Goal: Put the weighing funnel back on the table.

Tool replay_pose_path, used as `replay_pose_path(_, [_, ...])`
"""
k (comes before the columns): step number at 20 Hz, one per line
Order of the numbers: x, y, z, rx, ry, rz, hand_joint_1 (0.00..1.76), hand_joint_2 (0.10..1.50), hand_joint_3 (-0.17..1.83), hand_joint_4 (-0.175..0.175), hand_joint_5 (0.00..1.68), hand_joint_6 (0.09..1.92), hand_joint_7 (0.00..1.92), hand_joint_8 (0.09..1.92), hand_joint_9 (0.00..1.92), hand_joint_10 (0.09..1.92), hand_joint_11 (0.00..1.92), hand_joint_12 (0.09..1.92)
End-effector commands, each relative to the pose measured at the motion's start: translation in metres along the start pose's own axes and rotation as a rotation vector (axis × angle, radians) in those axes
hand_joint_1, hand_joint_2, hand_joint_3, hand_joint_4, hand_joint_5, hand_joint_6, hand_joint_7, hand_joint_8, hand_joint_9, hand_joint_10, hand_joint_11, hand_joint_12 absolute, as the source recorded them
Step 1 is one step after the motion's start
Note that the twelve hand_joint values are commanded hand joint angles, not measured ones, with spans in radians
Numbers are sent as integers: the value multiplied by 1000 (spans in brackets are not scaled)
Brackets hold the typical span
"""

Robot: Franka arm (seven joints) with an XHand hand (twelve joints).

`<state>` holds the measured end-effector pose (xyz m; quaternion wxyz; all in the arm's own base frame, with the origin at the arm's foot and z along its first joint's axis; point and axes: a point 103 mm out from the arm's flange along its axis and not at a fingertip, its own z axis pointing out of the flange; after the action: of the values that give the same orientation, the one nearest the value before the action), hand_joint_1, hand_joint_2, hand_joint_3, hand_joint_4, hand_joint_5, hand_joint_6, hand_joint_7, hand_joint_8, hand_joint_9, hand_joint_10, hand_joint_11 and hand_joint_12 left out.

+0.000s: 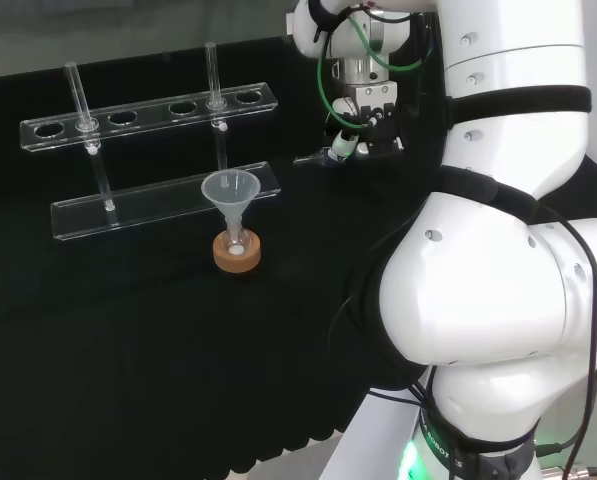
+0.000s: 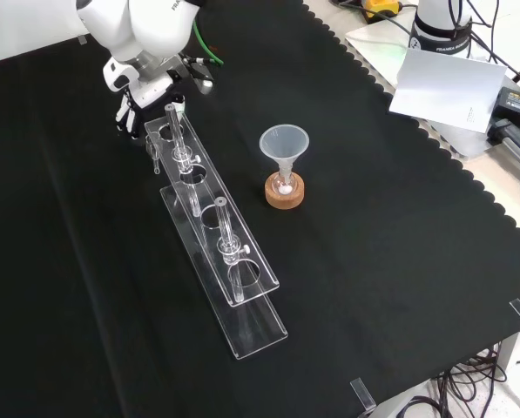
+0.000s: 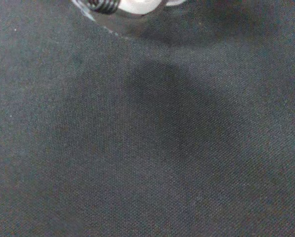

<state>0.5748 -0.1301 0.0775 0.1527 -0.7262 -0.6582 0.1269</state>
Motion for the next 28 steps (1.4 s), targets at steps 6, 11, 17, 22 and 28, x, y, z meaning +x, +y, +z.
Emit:
replay_pose_path(6, [0,-12,-16,-26,12,-2,1009,937,-175,16,588,654,273,703,645,512,572,1163])
replay_pose_path(11, [1,-32,-40,-53,27,1,952,921,-175,-11,408,519,233,689,567,558,431,1261])
replay_pose_path(17, [8,-66,-66,-82,10,14,908,924,-175,-23,388,428,199,680,510,596,358,1295])
replay_pose_path(22, [18,-99,-79,-106,0,26,890,924,-175,-24,392,381,184,677,487,611,337,1308])
replay_pose_path(28, [34,-138,-93,-141,-13,34,876,925,-175,-25,389,365,179,675,480,614,329,1311])
